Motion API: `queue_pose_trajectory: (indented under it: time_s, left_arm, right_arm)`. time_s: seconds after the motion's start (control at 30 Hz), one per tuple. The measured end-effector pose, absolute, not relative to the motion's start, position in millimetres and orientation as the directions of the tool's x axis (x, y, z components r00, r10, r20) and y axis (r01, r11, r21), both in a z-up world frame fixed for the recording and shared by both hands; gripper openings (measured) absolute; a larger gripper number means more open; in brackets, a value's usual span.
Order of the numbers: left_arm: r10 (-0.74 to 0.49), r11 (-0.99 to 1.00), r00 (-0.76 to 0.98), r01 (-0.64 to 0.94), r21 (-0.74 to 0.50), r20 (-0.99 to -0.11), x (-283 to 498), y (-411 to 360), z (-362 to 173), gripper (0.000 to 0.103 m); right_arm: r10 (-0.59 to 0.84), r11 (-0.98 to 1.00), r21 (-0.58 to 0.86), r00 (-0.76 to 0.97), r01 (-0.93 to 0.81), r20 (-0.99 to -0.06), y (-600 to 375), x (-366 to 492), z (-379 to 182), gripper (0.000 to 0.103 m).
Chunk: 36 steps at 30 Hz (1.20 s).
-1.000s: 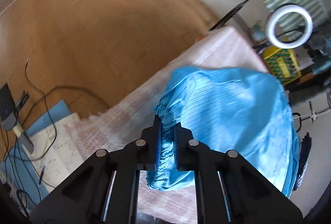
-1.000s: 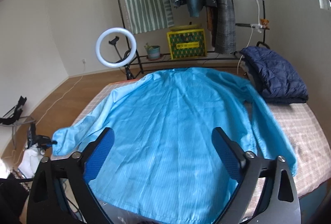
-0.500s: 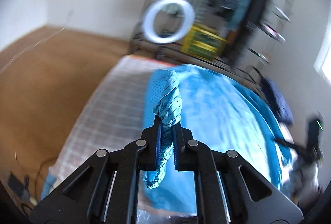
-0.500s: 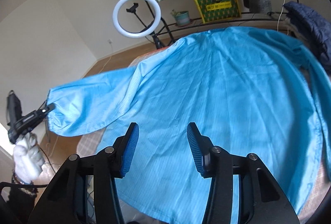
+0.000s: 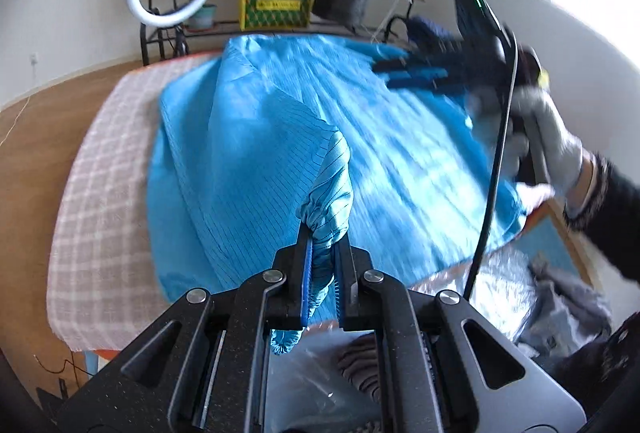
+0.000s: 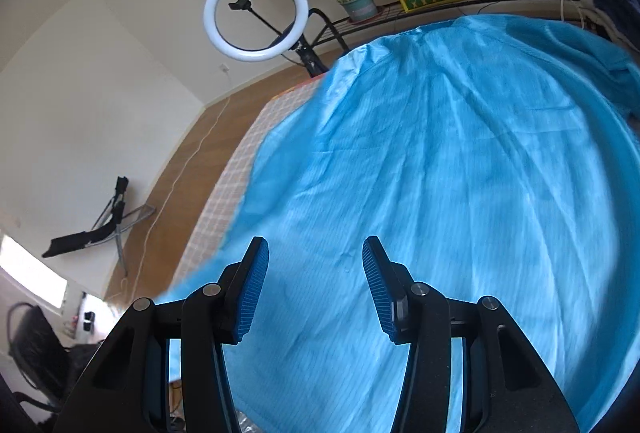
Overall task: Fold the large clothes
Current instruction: 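Lift the sleeve with the left gripper and lay it across the shirt body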
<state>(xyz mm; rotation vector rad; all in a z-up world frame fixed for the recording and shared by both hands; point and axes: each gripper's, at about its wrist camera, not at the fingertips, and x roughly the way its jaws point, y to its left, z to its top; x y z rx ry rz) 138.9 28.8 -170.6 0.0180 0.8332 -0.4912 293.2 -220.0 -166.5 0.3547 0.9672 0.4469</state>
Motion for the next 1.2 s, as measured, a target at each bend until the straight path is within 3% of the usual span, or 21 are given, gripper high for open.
queue_pose_trajectory:
  time_s: [0.27, 0.3, 0.43, 0.5, 0.63, 0.83, 1.07, 1.1, 1.13, 1.2]
  left_arm:
    - [-0.373, 0.871, 0.529, 0.483, -0.091, -0.762, 117.7, 10.4, -196.3, 0.008]
    - [-0.369, 0.869, 0.522, 0.487, -0.087, -0.769, 117.3, 10.9, -197.7, 0.01]
    - [-0.371, 0.865, 0.507, 0.493, -0.091, -0.778, 106.1, 19.0, -198.8, 0.036]
    - [-0.366, 0.877, 0.521, 0.471, -0.098, -0.771, 98.1, 28.8, -196.6, 0.038]
    - [-0.357, 0.908, 0.534, 0.392, -0.15, -0.766, 93.6, 52.8, -195.4, 0.038]
    - [-0.442, 0.897, 0.463, 0.205, -0.392, -0.768, 125.4, 80.2, -225.0, 0.038]
    - [-0.527, 0.837, 0.405, 0.097, -0.538, -0.747, 145.7, 79.5, -259.0, 0.038]
    - [-0.536, 0.832, 0.404, 0.101, -0.546, -0.741, 146.4, 78.6, -260.1, 0.033]
    - [-0.535, 0.833, 0.403, 0.104, -0.543, -0.743, 147.3, 76.9, -261.6, 0.021]
    - [-0.534, 0.834, 0.396, 0.101, -0.543, -0.747, 149.1, 76.7, -266.3, 0.012]
  right_arm:
    - [0.469, 0.882, 0.391, 0.402, -0.264, -0.786, -187.0, 305.7, -188.6, 0.048]
    - [0.469, 0.881, 0.385, 0.397, -0.274, -0.789, -186.2, 306.0, -188.0, 0.048]
    - [0.499, 0.864, 0.395, 0.43, -0.311, -0.752, -196.0, 298.3, -160.9, 0.048]
    - [0.534, 0.843, 0.407, 0.465, -0.35, -0.706, -203.7, 289.0, -138.0, 0.048]
    - [0.581, 0.811, 0.397, 0.516, -0.43, -0.629, -209.5, 268.0, -97.9, 0.048]
    - [0.572, 0.807, 0.328, 0.511, -0.492, -0.641, -176.1, 275.6, -79.6, 0.048]
    - [0.579, 0.775, 0.301, 0.433, -0.555, -0.691, -99.9, 323.6, -101.3, 0.049]
    - [0.577, 0.772, 0.298, 0.423, -0.561, -0.698, -90.6, 328.6, -104.2, 0.049]
    - [0.571, 0.771, 0.286, 0.417, -0.569, -0.708, -80.8, 335.0, -107.9, 0.051]
    - [0.542, 0.777, 0.247, 0.417, -0.578, -0.73, -58.6, 349.2, -117.8, 0.055]
